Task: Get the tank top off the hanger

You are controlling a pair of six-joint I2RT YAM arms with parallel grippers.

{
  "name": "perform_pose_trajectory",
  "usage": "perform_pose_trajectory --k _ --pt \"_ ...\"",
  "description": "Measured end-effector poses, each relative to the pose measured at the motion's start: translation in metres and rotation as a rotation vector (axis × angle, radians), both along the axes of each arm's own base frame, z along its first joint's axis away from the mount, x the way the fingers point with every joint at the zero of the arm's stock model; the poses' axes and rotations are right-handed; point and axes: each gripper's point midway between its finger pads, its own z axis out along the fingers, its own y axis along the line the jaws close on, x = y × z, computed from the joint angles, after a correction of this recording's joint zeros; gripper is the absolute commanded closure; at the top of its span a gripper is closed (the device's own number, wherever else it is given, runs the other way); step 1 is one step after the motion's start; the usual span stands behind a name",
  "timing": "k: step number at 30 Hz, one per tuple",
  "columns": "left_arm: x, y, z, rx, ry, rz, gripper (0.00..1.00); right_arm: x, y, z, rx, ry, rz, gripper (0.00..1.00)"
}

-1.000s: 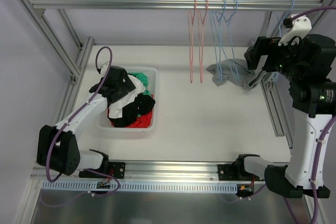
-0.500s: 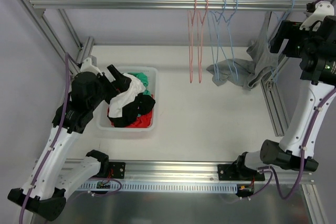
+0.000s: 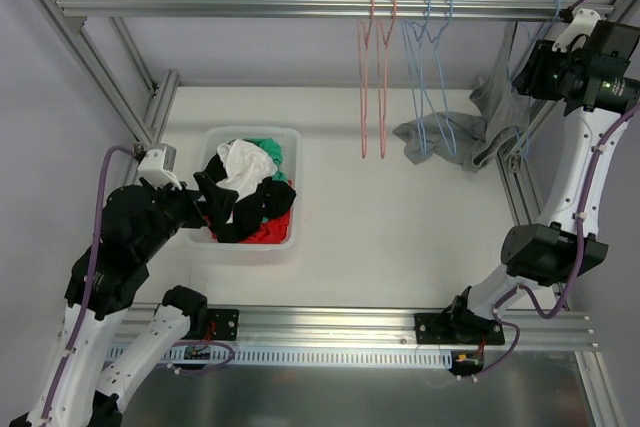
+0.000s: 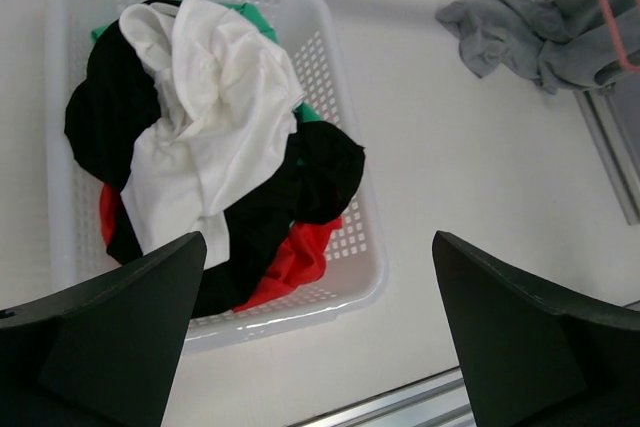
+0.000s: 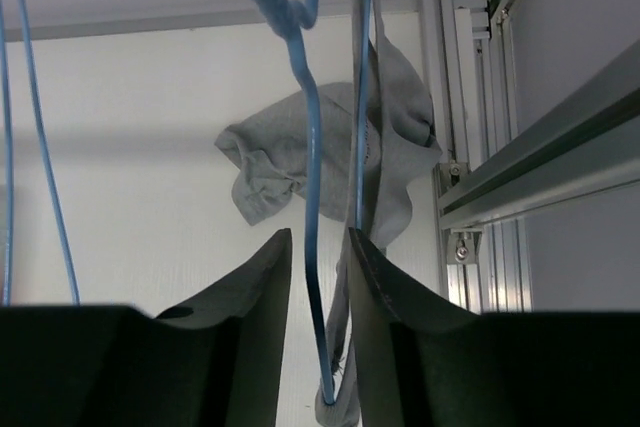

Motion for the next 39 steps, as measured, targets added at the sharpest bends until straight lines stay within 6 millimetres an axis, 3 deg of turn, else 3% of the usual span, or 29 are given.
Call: perform_pose_trajectory --k 2,4,6,9,20,29,36,39 --pt "0.001 0.005 -0.011 0.035 0.009 0.016 0.01 0.002 0.001 0.003 -0.002 -0.014 0.010 0.70" --pt "0.003 0.008 -0.023 0.063 0.029 0.024 0.01 0.005 0.001 0.008 -0.011 -0.037 0.016 0.78" --pt "0.005 0.010 -0.036 0.087 0.056 0.031 0.01 0.007 0.003 0.012 -0.021 -0.051 0.023 0.93" --pt "0.007 0.009 -0.052 0.108 0.100 0.029 0.01 0.009 0.006 0.014 -0.032 -0.060 0.031 1.00" --pt "0.006 0.011 -0.055 0.129 0.090 0.021 0.01 0.010 0.022 0.023 0.006 -0.091 0.074 1.00" --pt "0.005 0.009 -0.060 0.128 0.096 0.009 0.01 -0.009 0.032 0.037 0.037 -0.118 0.078 1.00" --pt "-0.003 0.000 -0.052 0.099 0.043 -0.060 0.01 -0.032 0.040 0.076 -0.006 -0.256 0.087 1.00" --pt "-0.004 -0.002 -0.049 0.093 0.027 -0.069 0.01 -0.032 0.041 0.080 -0.010 -0.272 0.090 1.00"
